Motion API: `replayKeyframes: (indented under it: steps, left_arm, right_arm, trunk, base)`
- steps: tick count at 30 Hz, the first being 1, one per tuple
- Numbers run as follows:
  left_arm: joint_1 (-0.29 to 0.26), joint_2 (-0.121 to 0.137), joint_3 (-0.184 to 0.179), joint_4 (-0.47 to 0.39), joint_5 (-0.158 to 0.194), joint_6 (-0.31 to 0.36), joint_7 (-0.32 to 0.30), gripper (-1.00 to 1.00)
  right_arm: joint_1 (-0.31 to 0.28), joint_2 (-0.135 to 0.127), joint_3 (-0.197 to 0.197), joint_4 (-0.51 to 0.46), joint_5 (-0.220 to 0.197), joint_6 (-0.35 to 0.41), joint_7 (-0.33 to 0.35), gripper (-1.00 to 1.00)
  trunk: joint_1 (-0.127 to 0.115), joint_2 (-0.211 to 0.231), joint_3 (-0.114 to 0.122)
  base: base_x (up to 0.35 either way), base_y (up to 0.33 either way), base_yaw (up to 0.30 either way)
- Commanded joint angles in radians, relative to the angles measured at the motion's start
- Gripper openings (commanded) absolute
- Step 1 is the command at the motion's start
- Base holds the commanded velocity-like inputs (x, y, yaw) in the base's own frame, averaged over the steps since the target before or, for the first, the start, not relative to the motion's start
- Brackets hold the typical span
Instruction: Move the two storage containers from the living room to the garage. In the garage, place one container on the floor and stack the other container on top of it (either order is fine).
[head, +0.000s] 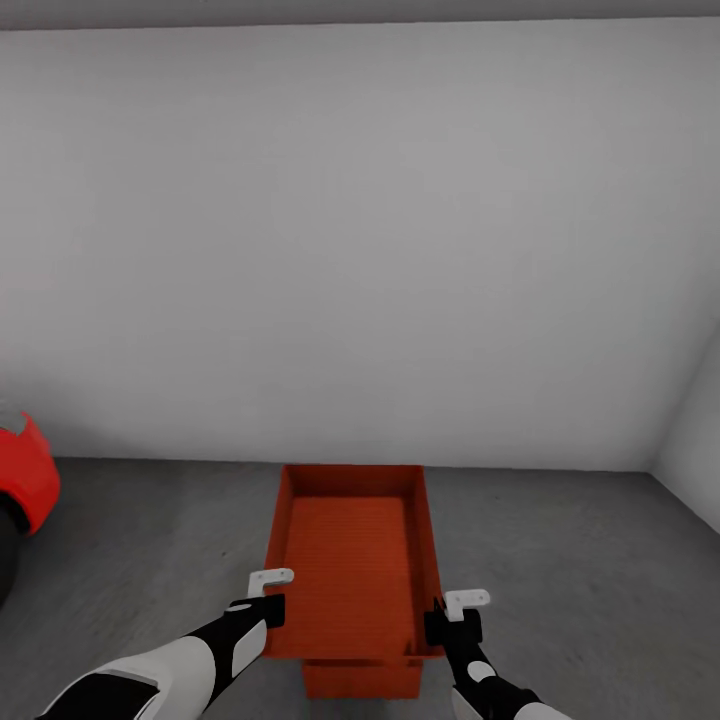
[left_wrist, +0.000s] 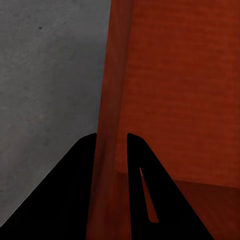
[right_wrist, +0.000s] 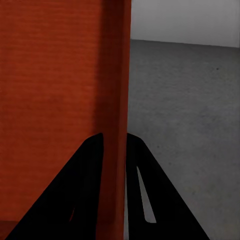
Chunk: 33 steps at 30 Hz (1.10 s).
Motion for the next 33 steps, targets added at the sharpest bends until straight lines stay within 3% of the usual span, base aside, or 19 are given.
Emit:
replayKeyframes:
  steps: [1,11,33]
  left_arm:
    - [-0.001,-0.001,0.000,0.000,0.004,0.001,0.000,-1.00]
    - [-0.001,-0.001,0.000,-0.001,0.004,0.001,0.000,-1.00]
    - [-0.001,-0.001,0.000,-0.001,0.004,0.001,0.000,-1.00]
  right_arm:
    - [-0.001,-0.001,0.009,0.002,-0.012,-0.004,-0.015,-1.00]
    - [-0.001,-0.001,0.009,0.002,-0.013,-0.004,-0.015,-1.00]
    - [-0.001,-0.001,0.009,0.002,-0.014,-0.002,-0.015,-1.00]
  trunk:
    - [0.000,-0.001,-0.002]
    - [0.000,-0.001,-0.003]
    - [0.000,-0.001,-0.035]
  base:
    - [0.000,0.000,0.049]
    - [0.000,0.000,0.009]
    - [0.000,0.000,0.000]
